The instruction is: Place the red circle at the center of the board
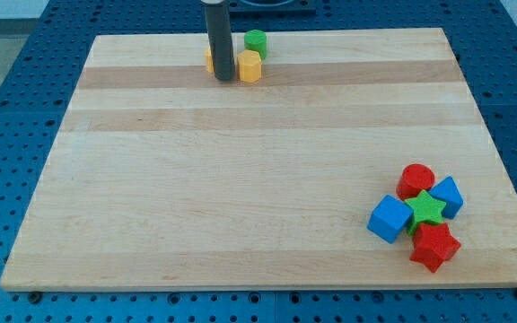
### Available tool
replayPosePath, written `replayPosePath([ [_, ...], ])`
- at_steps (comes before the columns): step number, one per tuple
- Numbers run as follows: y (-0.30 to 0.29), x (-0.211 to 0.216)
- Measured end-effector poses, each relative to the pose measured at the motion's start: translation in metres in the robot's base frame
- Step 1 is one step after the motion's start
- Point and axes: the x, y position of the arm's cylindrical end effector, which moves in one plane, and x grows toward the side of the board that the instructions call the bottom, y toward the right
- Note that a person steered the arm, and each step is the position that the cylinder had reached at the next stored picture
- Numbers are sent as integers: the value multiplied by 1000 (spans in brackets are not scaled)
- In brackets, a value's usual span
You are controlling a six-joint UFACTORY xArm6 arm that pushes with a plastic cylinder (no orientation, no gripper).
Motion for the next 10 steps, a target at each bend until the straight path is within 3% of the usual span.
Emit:
replayPosePath([
  [1, 15, 104],
  [2, 102, 222],
  [3, 162, 279],
  [8, 191, 304],
  [10, 385, 300],
])
